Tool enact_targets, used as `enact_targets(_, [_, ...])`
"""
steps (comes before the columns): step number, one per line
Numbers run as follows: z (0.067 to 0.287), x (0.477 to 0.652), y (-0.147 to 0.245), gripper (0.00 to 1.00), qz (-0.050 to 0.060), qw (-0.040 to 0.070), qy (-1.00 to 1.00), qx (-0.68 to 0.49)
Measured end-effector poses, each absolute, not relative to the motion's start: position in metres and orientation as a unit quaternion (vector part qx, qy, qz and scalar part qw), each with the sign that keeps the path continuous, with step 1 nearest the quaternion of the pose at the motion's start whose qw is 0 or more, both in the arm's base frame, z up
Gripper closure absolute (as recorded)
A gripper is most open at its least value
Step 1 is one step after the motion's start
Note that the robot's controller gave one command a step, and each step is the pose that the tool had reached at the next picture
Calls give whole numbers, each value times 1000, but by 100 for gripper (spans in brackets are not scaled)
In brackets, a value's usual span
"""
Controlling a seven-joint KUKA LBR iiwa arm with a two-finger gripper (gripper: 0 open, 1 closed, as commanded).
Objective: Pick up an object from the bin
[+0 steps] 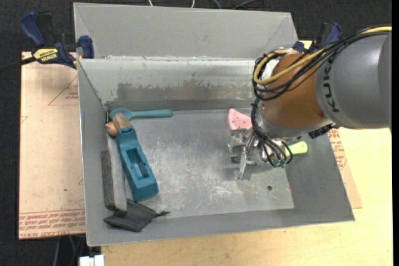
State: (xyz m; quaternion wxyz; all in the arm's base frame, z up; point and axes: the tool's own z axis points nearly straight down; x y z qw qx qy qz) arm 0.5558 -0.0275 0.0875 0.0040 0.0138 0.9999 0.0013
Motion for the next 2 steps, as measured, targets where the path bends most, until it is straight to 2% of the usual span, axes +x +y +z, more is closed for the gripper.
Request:
enact_targets(1, [98, 558, -37, 100, 1, 5, 1000, 12])
enact_targets(2, [273, 597, -51, 100, 0, 8, 1000, -7])
